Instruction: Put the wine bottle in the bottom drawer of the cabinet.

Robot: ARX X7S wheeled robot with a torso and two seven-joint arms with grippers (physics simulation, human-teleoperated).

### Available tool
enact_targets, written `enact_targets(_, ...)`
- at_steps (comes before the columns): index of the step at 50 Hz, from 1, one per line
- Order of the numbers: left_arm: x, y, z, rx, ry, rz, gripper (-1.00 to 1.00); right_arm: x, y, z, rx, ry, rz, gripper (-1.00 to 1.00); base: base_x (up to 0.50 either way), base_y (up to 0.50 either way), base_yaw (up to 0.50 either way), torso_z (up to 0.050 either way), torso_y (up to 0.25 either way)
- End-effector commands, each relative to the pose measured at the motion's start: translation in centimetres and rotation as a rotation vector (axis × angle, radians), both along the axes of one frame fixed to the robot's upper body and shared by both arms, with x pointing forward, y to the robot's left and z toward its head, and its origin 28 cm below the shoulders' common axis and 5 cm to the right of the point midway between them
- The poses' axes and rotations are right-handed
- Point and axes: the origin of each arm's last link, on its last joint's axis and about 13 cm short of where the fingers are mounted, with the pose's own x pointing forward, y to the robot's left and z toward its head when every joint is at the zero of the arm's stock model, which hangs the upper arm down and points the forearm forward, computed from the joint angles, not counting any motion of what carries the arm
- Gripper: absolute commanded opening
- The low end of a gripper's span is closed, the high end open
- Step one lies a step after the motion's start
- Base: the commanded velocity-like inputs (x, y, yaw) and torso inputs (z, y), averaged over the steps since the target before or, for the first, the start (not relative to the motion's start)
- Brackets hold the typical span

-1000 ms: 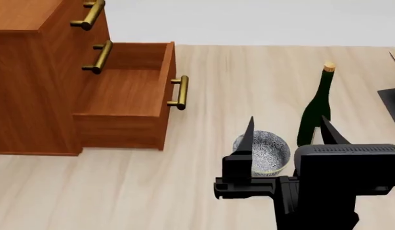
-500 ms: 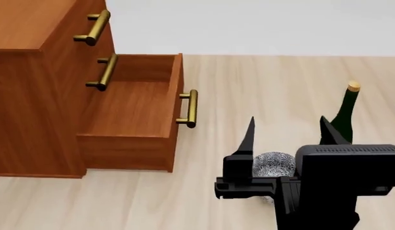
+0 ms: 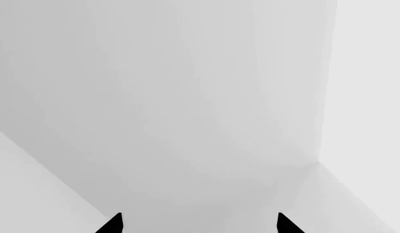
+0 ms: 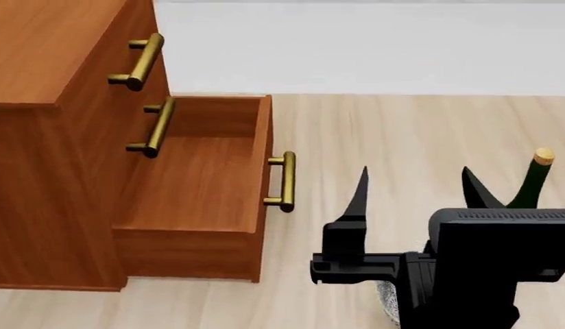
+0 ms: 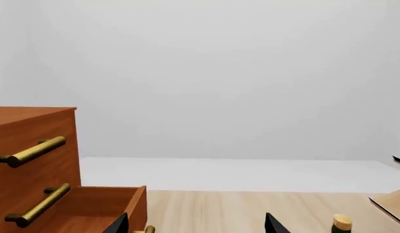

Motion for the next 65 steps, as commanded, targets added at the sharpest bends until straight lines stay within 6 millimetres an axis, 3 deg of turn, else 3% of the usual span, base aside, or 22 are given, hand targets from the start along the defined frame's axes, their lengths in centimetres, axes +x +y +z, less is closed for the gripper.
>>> enact_targets(1,0.0,-0.04,0.06,0.007,0.009,0.007,1.0,-0.06,-0.15,-0.09,0.01,0.002,-0.007,1.0,0.2,0.0,0.0,0.0,0.0)
enact_targets(23,-0.02,-0.05,-0.1,0.011,0.01,0.0,1.0,-0.22,-0.17,-0.03,0.001,0.0,-0.004,1.0,0.2,0.0,0.0,0.0,0.001)
enact_targets(26,0.04,-0.07,0.62,0.012,0.012,0.0,1.0,-0.17,-0.16,0.02,0.0,-0.001,-0.005,1.0,0.2,0.0,0.0,0.0,0.0)
enact_targets(31,0.05,-0.02,-0.16,0.012,0.012,-0.001,1.0,-0.15,-0.15,0.03,0.002,-0.004,-0.007,1.0,0.2,0.0,0.0,0.0,0.0)
enact_targets(65,0.07,-0.11,-0.09,0.02,0.018,-0.001,1.0,0.0,-0.36,-0.22,0.007,-0.003,-0.013,1.0,0.22,0.03,0.0,0.0,0.0)
